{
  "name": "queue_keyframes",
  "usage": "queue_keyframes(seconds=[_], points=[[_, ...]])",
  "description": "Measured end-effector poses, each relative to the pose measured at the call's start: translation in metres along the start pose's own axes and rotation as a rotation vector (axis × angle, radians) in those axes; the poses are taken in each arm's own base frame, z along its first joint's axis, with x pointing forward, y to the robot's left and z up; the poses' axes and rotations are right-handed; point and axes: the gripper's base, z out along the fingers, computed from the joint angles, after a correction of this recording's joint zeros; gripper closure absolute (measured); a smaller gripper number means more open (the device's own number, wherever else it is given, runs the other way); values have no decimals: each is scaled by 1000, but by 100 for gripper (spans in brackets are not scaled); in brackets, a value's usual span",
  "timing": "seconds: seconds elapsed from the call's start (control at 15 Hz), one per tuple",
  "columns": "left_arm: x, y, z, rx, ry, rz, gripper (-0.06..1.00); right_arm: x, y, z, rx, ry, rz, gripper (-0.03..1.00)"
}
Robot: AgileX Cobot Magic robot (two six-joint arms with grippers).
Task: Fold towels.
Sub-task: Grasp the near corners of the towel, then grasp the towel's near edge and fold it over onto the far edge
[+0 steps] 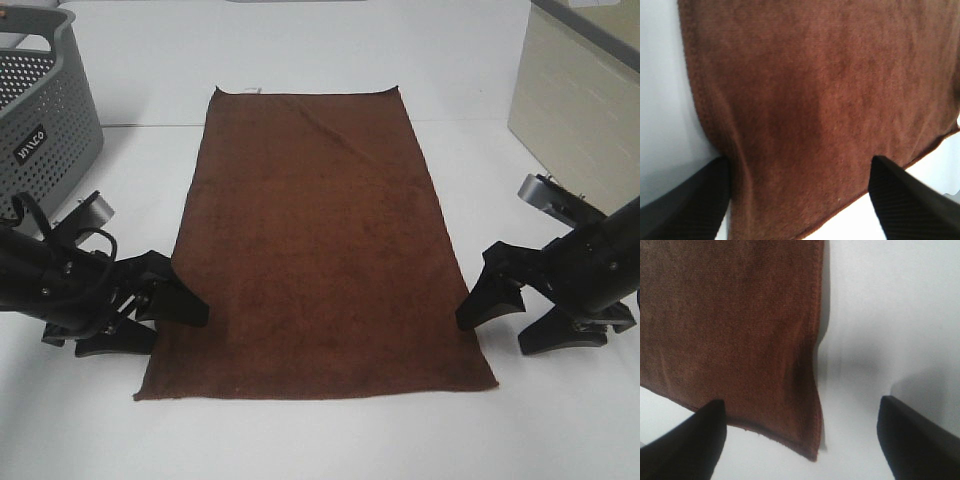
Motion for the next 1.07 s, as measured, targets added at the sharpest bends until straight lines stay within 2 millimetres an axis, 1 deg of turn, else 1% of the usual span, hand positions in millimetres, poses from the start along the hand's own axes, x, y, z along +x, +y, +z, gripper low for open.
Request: queue_keyframes(seconds=[0.07,0.2,0.27,0.33,0.4,0.47,0.53,0.6,0.67,0.8,0.93,1.0,1.07], points=[[-3,-4,5,4,5,9,21,-1,-2,6,-20,4,4,22],[-9,-13,15,16,9,32,22,-4,6,17,-59,8,-24,27],[-11,-17,20,20,15,27,25,-6,13,24,-67,20,-52,30],[-11,-19,24,22,20,17,30,-8,21,31,-65,25,-72,36],[-12,-17,26,8,19,3,40,-10,24,34,-52,19,-72,44],[-12,-15,28,-16,14,-5,55,-12,24,36,-35,11,-37,57],[-12,-12,29,-37,12,-3,73,-13,22,37,-18,-3,3,71],[-12,-11,29,-51,7,-1,87,-14,21,37,-2,-13,24,88],[-12,-10,29,-56,8,5,93,-15,20,37,4,-18,33,96],[-10,-12,25,-57,7,17,93,-14,23,33,-1,-17,40,97],[-4,-15,17,-55,2,23,94,-12,29,23,-2,-22,25,97],[7,-16,8,-57,4,21,94,-6,33,12,3,-23,31,97],[22,-16,-1,-61,13,15,94,9,34,7,8,-5,43,97]])
